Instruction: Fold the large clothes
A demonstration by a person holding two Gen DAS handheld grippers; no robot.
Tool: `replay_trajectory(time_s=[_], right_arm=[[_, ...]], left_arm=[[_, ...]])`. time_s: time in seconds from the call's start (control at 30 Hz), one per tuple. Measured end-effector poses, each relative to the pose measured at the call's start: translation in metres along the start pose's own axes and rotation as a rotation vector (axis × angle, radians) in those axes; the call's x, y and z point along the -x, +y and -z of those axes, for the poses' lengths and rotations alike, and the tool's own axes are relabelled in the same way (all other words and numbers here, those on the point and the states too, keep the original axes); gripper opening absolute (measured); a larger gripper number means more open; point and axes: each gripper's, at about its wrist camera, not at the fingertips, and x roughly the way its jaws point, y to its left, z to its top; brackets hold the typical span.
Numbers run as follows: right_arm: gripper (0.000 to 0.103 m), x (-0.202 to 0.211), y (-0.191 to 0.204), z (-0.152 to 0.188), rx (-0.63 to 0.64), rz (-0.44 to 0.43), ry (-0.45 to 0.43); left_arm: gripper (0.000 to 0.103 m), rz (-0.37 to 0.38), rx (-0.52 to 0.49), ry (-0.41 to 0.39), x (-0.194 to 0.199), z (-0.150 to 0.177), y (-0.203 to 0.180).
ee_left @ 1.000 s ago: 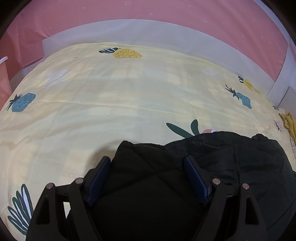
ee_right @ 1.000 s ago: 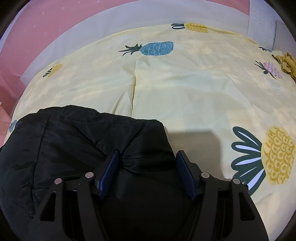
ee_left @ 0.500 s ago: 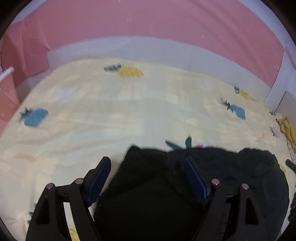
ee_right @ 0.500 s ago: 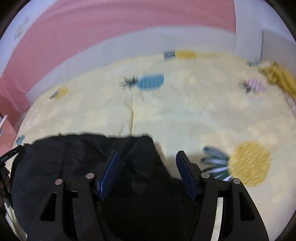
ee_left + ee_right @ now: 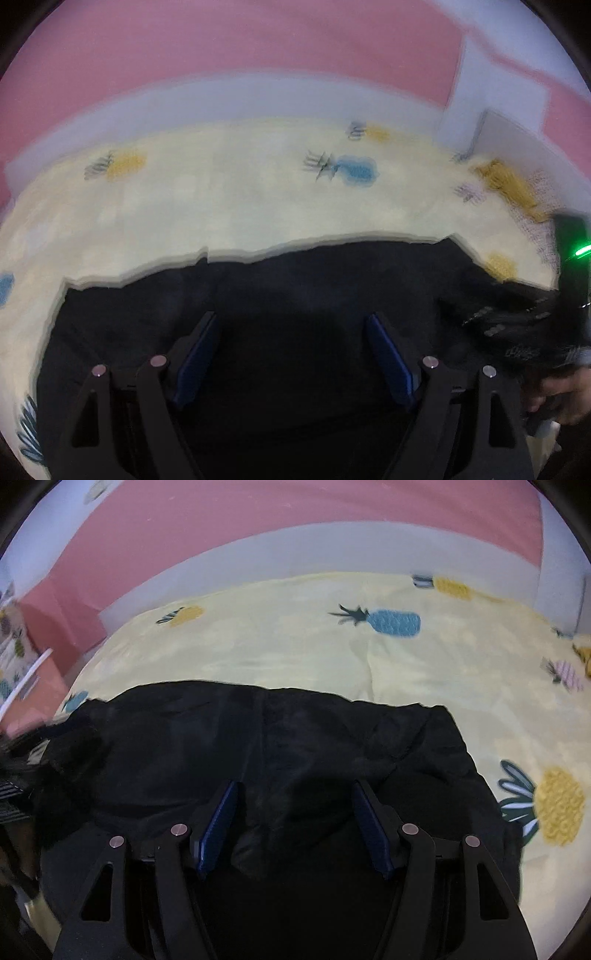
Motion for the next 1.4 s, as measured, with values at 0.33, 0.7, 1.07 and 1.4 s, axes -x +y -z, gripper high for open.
replay_trajectory(time_s=[0.33,0.7,1.07,1.4], right_arm=[[0.064,-0.028,-0.008,0.0,-0.005,0.045,0.024],[0.064,0.057,-0.044,0.035,-0.015,0.098,-0.093],[0.064,0.014,-0.063,0.045,-0.044,0.138,-0.068],[0.064,0.022,-0.059,0.042,-0.044,0.163,-0.064]], left_arm=[[0.084,-0.074,-0.008,0.001,-0.029,0.003,-0.006],[0.082,-0.146,0.068,-0.145,0.073,0.038,0.084],[0.086,-0.145,0.144,-0.164,0.026,0.058,0.118],[0.085,-0.167,0.141,-0.139,0.041,0.053,0.113]])
